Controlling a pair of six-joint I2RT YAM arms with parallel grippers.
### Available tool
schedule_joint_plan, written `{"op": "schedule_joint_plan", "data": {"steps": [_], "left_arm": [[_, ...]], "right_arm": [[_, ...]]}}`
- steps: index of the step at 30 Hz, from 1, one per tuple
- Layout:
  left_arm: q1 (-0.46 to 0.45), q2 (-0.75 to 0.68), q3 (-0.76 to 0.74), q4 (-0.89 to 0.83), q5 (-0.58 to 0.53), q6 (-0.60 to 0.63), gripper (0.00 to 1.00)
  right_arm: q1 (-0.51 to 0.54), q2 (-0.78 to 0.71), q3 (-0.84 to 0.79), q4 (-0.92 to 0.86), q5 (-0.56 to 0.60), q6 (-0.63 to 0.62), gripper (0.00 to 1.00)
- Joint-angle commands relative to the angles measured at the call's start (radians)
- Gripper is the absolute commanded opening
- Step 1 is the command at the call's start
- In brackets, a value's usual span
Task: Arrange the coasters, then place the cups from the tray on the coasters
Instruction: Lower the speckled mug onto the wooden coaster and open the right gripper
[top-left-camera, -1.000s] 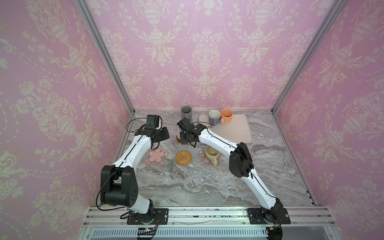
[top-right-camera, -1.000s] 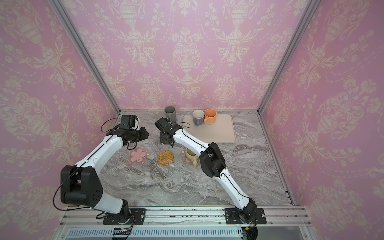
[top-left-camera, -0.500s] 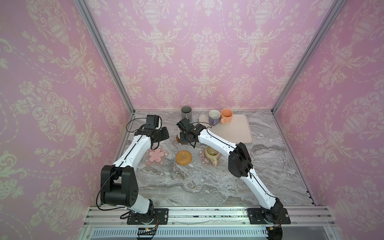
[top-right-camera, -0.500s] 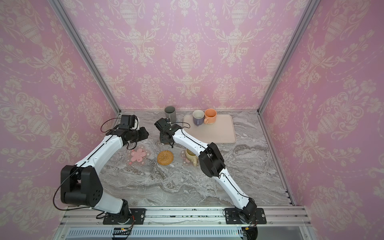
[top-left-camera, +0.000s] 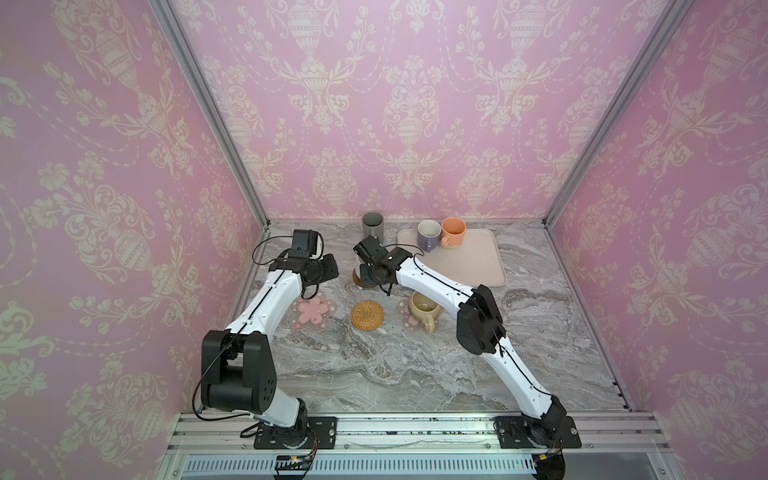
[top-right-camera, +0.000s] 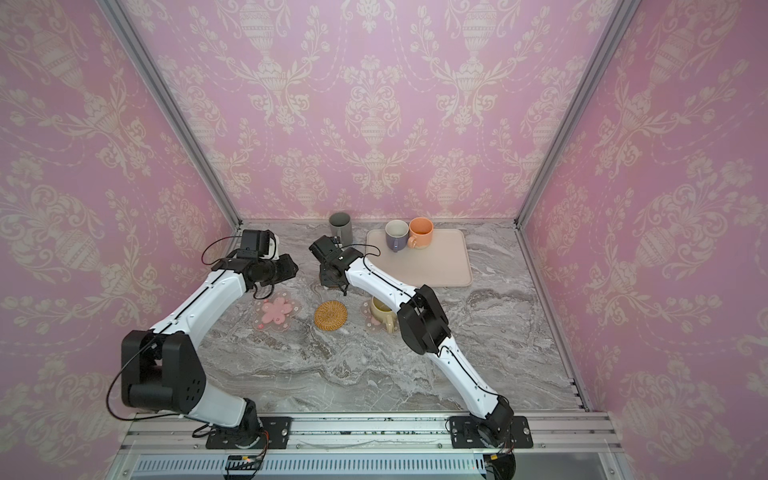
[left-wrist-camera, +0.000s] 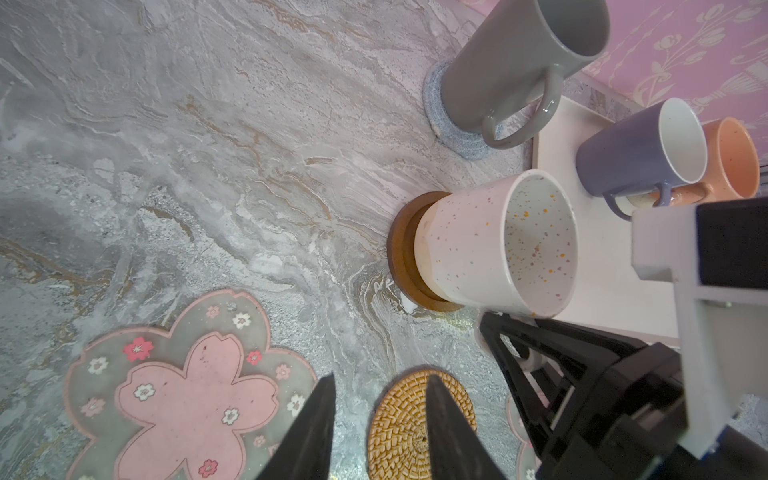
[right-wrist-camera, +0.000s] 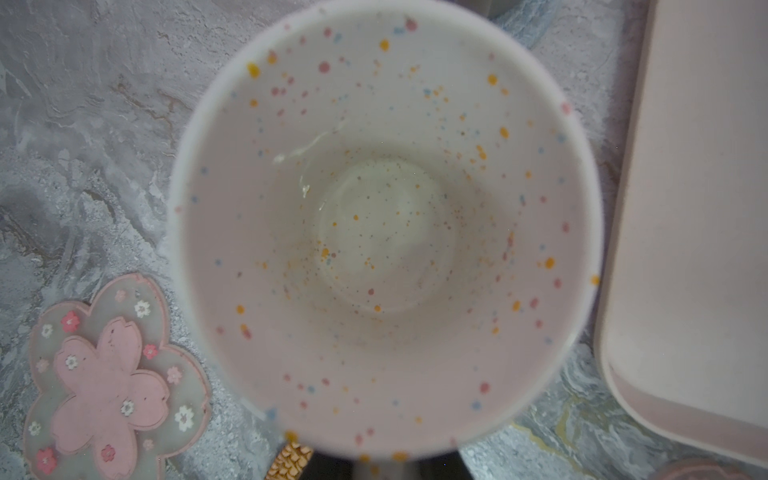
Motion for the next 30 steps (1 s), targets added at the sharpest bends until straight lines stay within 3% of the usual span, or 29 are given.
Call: {"op": "schedule_joint_plan", "data": {"steps": [1, 9, 30], "left_arm": [[0.009, 0.018, -0.014, 0.001, 0.019, -0.02, 0.39], [0.009, 0.017, -0.015, 0.001, 0.024, -0.02, 0.39], [0.009, 0.037, -0.014, 0.001, 0.043, -0.023, 0.39]], "right_arm": [[0.006, -0.012, 0.048, 0.006, 0.001, 0.022, 0.2], [0.006, -0.015, 0.049, 0.012, -0.023, 0.039, 0.33], [0.011, -0.093, -0.062, 0.055, -0.056, 0.062, 0.32]]}}
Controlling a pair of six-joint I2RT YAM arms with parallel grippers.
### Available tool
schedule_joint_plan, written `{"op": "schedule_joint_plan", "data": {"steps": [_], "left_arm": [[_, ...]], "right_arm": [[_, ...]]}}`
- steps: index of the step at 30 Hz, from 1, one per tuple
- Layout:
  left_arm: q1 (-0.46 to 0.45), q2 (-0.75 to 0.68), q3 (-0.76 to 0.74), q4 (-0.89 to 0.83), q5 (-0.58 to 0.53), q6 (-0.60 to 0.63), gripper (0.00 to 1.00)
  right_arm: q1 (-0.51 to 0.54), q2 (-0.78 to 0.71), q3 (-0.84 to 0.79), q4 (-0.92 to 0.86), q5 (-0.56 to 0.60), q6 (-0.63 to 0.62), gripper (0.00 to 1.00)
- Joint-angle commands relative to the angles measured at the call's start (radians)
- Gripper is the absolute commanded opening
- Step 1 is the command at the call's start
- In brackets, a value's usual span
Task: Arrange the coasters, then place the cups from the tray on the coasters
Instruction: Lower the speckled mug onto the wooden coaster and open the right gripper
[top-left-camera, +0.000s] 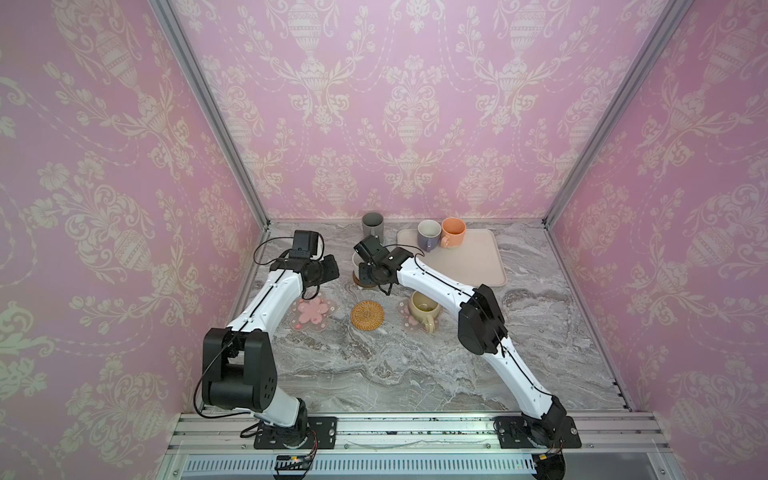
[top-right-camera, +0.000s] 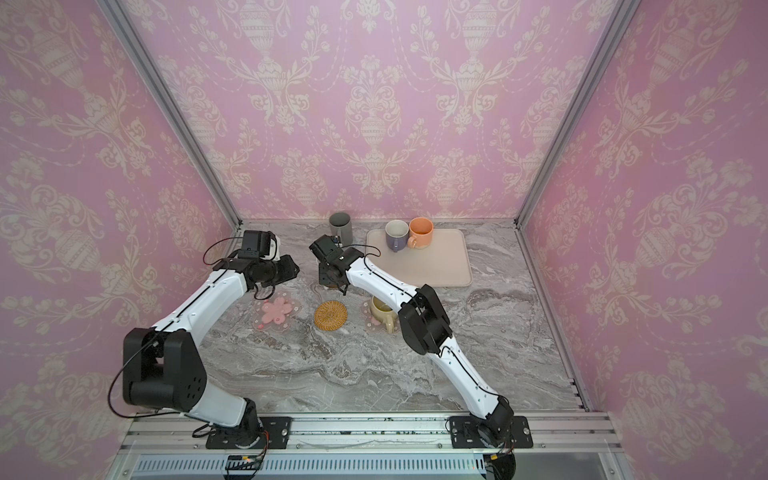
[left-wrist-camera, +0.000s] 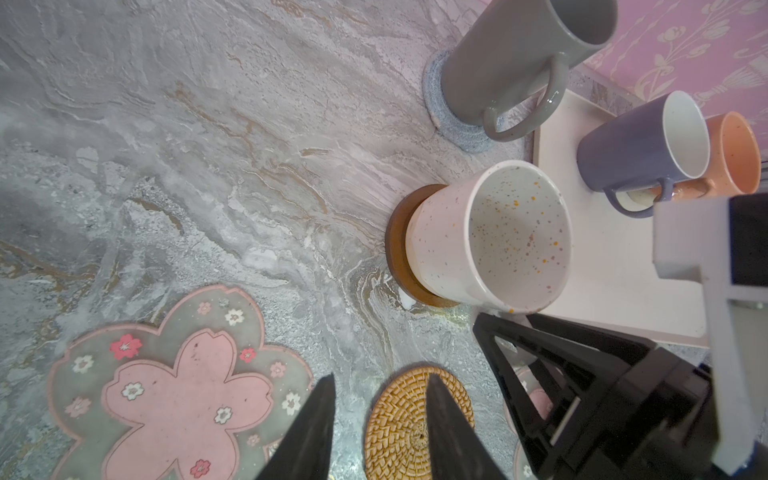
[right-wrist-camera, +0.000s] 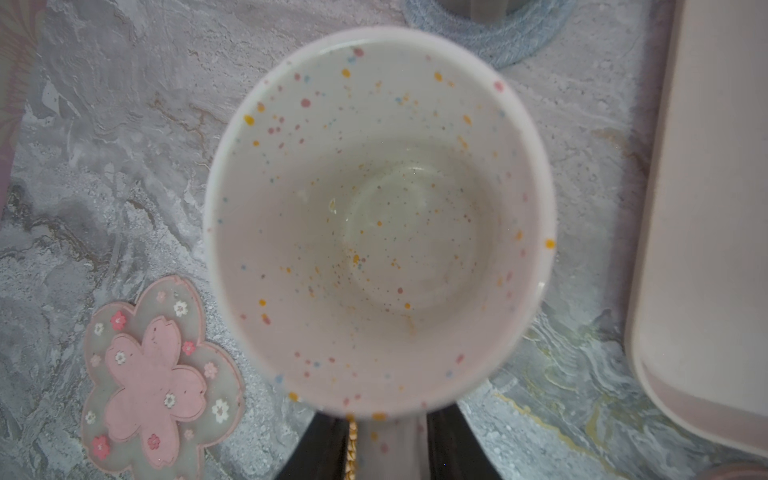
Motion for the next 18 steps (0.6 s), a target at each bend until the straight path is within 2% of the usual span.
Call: {"op": "schedule_joint_plan", "data": {"steps": [1, 8, 13, 18], "left_arm": [[0.009, 0.025, -0.008, 0.001, 0.025, -0.017, 0.39], [0.011, 0.047, -0.006, 0.01, 0.03, -0.027, 0.39], [0.011, 0.061, 0.002, 0.009, 0.03, -0.036, 0.39], [0.011, 0.06, 0.004, 0.006, 0.026, -0.04, 0.38]], "right_arm": [[0.01, -0.076, -0.027, 0.014, -0.01, 0.016, 0.32], [0.011, -0.156, -0.106, 0.05, 0.013, -0.002, 0.37], [0.005, -0.257, -0.185, 0.071, 0.087, -0.05, 0.41], [-0.04, -0.383, -0.34, 0.122, 0.101, -0.042, 0.43]]}}
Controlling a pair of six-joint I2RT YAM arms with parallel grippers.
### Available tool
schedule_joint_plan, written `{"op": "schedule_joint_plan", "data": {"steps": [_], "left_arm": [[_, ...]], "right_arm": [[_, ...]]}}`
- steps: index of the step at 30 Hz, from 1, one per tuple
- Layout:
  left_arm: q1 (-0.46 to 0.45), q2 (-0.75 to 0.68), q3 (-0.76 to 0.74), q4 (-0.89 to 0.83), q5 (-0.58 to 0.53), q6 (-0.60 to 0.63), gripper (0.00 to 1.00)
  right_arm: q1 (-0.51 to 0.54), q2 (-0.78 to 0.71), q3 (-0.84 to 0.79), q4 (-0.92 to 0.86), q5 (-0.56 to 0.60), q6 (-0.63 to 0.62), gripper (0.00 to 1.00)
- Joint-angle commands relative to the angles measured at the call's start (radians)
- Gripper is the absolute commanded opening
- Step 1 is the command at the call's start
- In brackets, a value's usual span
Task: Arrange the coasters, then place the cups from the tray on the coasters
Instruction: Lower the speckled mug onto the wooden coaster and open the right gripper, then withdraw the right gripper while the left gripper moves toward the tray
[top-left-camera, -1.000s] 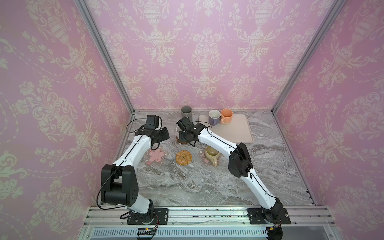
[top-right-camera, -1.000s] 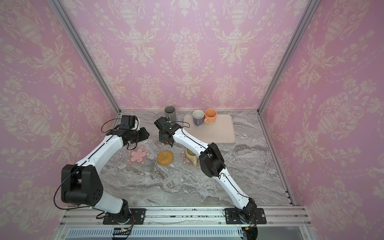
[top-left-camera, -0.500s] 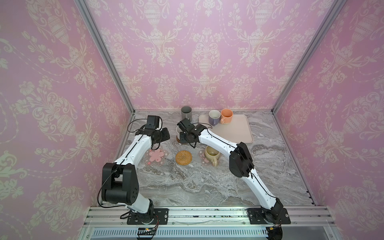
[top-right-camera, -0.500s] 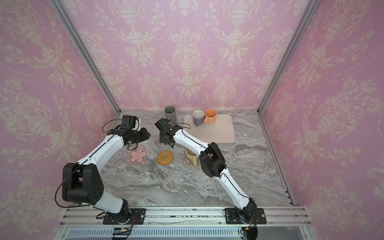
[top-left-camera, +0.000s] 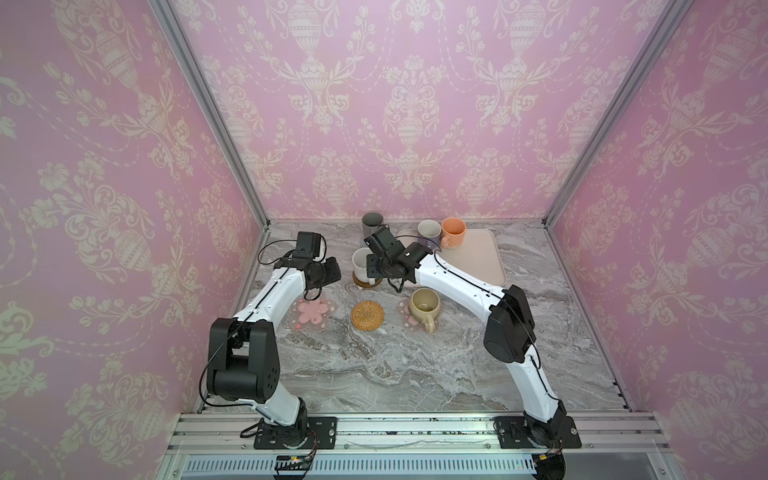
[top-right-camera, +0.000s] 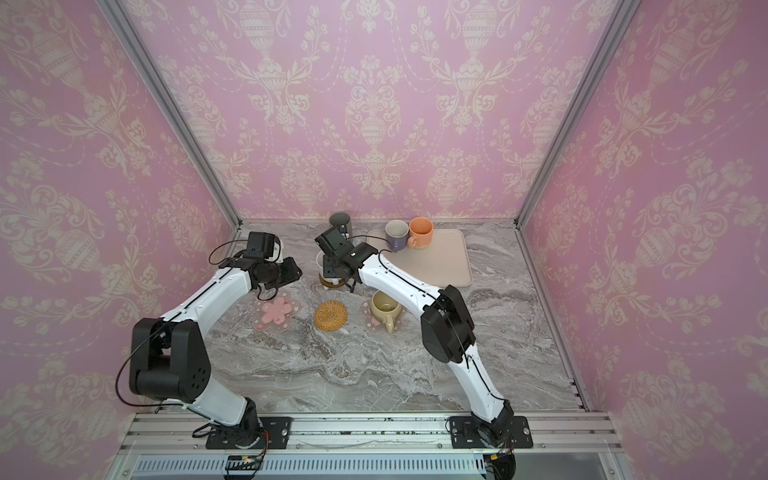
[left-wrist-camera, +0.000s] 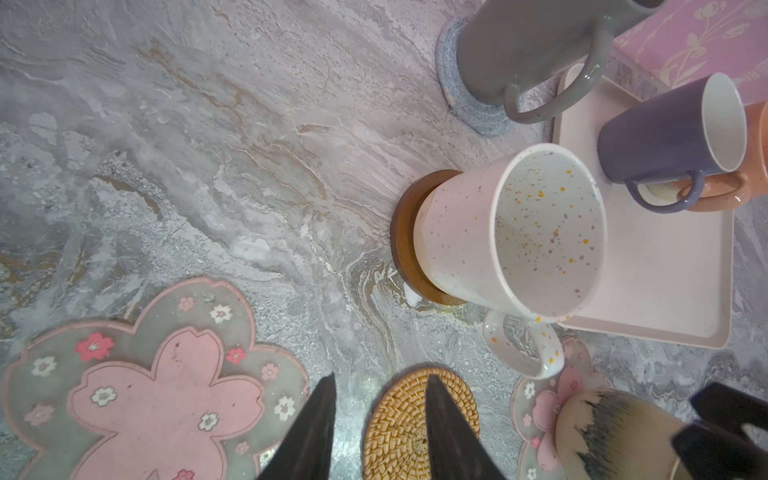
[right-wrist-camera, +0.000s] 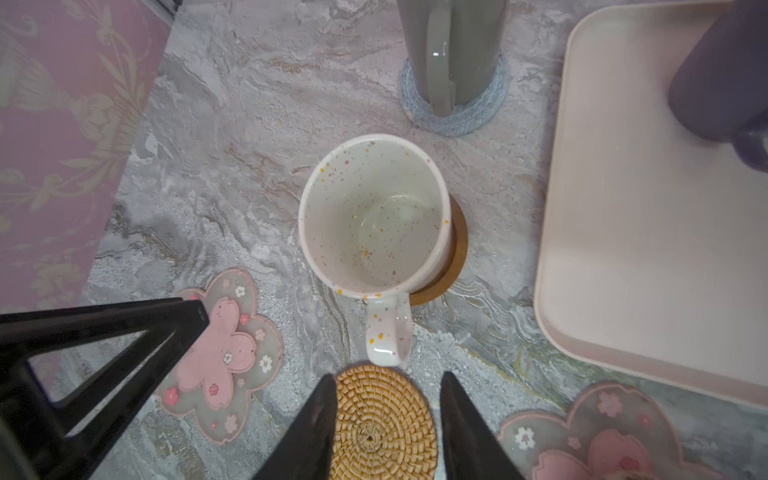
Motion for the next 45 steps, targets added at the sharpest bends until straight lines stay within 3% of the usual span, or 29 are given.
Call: {"op": "schedule_joint_plan", "data": {"steps": [1, 9, 22, 31, 45], "left_arm": [[0.011, 0.009, 0.006, -0.002, 0.012, -0.018, 0.38], [0.014, 0.01, 0.016, -0.02, -0.005, -0.015, 0.38], [-0.03, -0.021, 0.11, -0.12, -0.032, 0.015, 0.38], [-0.164, 0.033, 0.236, -0.191, -0.08, 0.025, 0.38], [-0.367, 0.246, 0.498, -0.235, -0.118, 0.008, 0.38]], "right_arm": [[-0.042, -0.098, -0.106, 0.044, 0.041, -0.012, 0.43], [-0.133, -0.321, -0.404, 0.109, 0.09, -0.022, 0.43], [-0.264, -0.563, -0.706, 0.139, 0.104, -0.051, 0.45], [-0.321, -0.699, -0.847, 0.158, 0.1, -0.07, 0.46], [-0.47, -0.894, -1.038, 0.156, 0.051, -0.111, 0.5]]}}
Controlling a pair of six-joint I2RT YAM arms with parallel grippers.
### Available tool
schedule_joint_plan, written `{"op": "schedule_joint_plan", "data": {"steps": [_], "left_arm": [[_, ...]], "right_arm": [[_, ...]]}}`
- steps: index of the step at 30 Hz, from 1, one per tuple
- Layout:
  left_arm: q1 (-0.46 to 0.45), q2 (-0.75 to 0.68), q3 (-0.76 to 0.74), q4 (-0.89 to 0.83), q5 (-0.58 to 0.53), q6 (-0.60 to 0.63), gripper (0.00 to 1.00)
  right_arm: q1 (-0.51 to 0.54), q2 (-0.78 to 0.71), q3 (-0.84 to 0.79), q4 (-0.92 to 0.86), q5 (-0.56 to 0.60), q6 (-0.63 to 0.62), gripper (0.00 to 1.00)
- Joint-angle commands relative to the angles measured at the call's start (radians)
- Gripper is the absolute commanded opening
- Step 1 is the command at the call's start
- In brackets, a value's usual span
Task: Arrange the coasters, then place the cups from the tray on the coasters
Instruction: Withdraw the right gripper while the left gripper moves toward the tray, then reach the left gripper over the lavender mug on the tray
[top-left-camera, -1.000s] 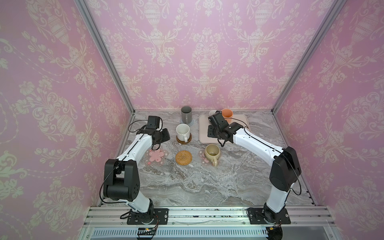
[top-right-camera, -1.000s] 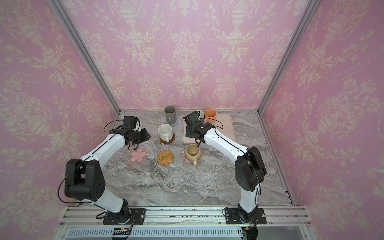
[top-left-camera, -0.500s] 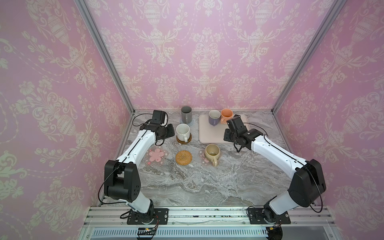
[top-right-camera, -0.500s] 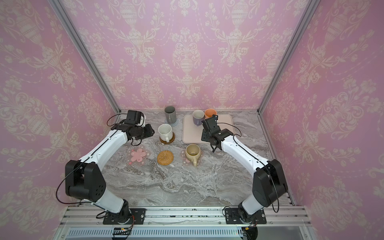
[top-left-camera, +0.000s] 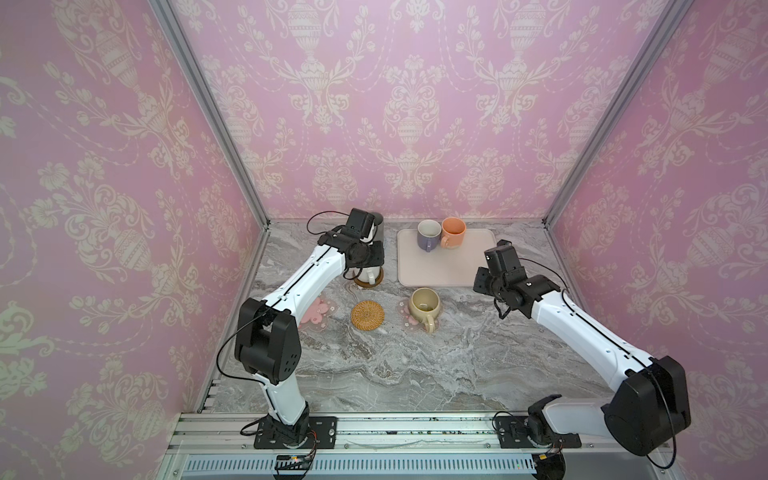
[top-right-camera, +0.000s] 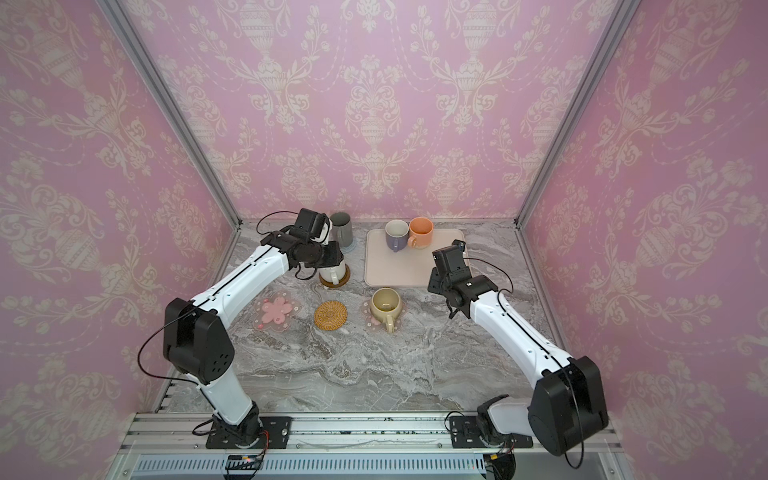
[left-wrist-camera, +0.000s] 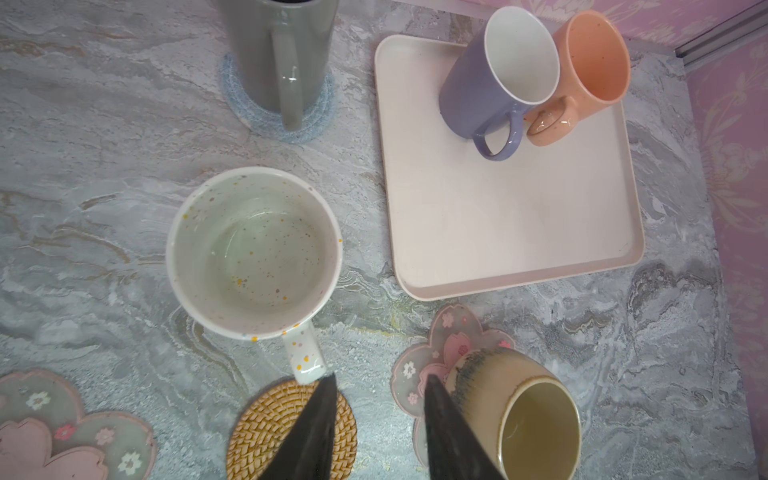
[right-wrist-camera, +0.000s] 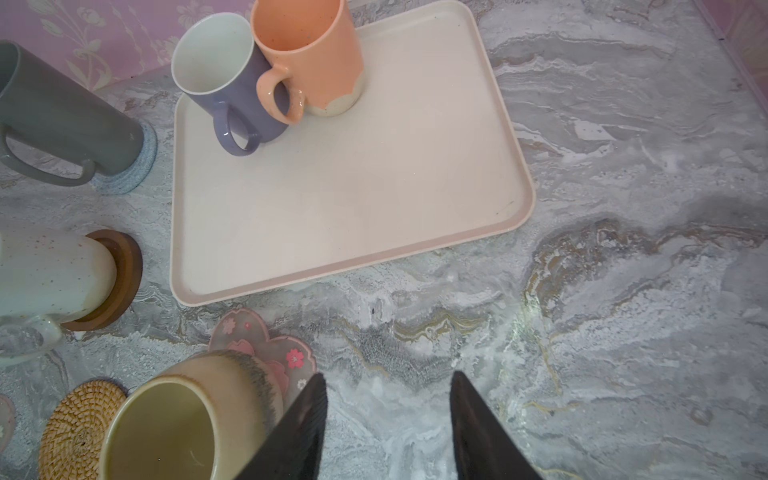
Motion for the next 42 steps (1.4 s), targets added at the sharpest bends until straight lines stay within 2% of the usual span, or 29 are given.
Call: {"op": "schedule_joint_plan", "data": {"steps": [1, 8, 16, 28, 42], "left_arm": [[-0.039, 0.063, 0.081, -0.04, -0.028, -0.001, 0.38], [-0.108, 0.207, 0.253, -0.07, -0.034, -0.001, 0.38], [-0.136, 0.4, 0.471, -0.094, -0.034, 0.018, 0.38], [-0.159, 0.788, 1.069, -0.324, -0.067, 0.039, 0.38], [-0.168, 0.875, 1.069, -0.185, -0.06, 0.022, 0.4]], "right_arm": [[-0.032, -0.044, -0.03, -0.003, -0.023, -0.031, 0.5], [-0.094, -0.073, -0.058, -0.013, -0.052, -0.056, 0.52], [-0.149, -0.061, -0.074, 0.001, -0.106, -0.059, 0.54], [-0.204, -0.039, -0.071, -0.012, -0.148, -0.095, 0.55], [-0.241, 0.008, -0.054, -0.01, -0.186, -0.118, 0.56]]}}
